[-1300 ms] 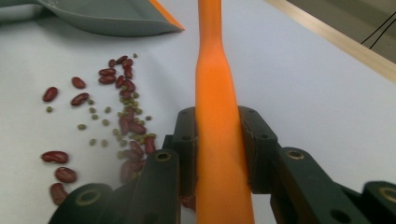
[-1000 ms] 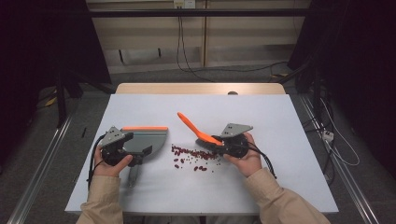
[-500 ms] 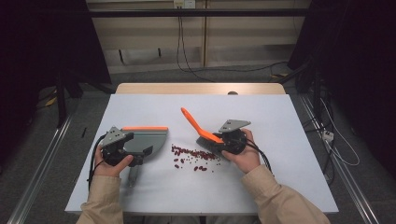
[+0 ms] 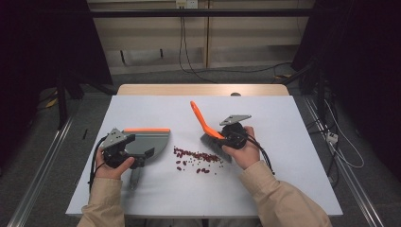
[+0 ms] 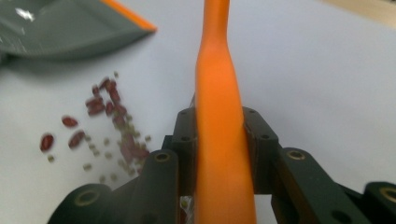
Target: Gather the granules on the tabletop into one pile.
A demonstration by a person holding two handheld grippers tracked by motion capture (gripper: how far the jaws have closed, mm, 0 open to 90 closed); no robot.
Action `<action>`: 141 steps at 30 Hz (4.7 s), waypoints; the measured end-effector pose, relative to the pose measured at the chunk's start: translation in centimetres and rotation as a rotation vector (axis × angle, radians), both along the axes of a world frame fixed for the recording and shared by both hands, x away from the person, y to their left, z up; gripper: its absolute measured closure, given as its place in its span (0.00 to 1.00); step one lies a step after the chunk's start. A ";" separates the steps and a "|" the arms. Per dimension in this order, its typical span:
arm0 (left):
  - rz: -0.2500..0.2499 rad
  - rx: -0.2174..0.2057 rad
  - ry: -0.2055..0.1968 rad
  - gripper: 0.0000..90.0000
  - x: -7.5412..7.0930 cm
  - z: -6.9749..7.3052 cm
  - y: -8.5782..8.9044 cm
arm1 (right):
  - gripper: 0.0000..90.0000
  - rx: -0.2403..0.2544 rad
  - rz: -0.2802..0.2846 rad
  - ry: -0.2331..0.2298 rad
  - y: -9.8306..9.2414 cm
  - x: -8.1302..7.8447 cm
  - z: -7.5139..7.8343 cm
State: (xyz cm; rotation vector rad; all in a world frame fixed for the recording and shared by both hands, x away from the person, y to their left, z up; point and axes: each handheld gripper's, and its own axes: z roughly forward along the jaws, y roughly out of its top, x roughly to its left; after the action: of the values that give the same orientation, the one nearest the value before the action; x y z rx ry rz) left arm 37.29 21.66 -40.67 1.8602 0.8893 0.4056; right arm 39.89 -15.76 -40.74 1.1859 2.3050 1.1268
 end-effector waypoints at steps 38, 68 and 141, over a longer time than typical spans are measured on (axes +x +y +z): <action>0.004 -0.004 -0.003 0.05 0.0 0.0 0.0 | 0.78 0.210 -0.012 0.160 7.5 -2.9 -2.4; 0.003 -0.006 -0.006 0.05 0.1 0.1 0.2 | 0.79 0.241 -0.094 0.141 10.4 0.9 -2.5; -0.002 0.008 0.008 0.05 0.2 -0.1 -0.1 | 0.79 0.358 -0.039 0.120 3.1 0.1 -0.7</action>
State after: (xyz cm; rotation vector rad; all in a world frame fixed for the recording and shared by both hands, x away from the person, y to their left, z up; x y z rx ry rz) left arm 37.46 21.52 -40.77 1.8706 0.8924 0.4014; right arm 40.03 -12.68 -41.42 1.4522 2.2128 1.5393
